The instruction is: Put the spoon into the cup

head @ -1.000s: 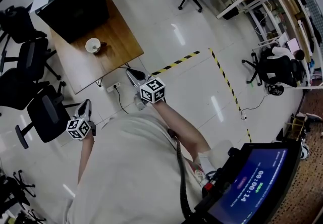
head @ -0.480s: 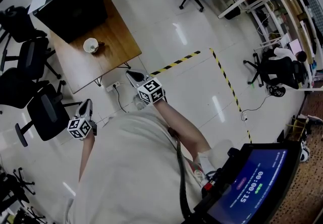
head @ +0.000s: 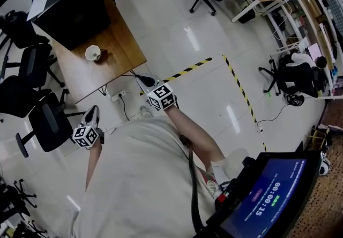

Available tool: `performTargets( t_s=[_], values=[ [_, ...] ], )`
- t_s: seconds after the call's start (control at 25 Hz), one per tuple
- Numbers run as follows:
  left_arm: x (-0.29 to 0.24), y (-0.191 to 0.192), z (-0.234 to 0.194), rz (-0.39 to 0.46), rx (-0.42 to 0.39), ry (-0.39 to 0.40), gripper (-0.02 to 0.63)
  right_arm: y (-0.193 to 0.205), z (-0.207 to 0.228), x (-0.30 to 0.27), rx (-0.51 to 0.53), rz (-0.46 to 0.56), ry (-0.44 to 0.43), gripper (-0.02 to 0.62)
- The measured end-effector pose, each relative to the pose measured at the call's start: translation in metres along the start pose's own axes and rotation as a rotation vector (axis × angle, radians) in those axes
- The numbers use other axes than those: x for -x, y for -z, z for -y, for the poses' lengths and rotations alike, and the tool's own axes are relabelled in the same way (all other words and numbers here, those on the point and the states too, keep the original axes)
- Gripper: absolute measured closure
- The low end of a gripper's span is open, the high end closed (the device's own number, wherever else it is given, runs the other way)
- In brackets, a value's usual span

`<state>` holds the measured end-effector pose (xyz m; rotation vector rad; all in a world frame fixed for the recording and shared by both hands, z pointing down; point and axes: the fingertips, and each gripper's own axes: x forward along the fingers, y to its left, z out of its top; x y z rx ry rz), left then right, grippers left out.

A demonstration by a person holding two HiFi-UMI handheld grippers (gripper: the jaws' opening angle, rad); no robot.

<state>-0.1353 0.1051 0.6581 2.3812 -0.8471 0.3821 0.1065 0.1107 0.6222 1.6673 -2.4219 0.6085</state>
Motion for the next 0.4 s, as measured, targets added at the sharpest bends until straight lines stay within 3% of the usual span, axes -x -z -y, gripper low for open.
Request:
performTargets(
  t_s=[0.4],
  values=[
    [-0.020,0.003,0.020,0.024,0.019,-0.018,0.606,-0.006,0.036,0.010,0.007,-0.002,0.006,0.594]
  ],
)
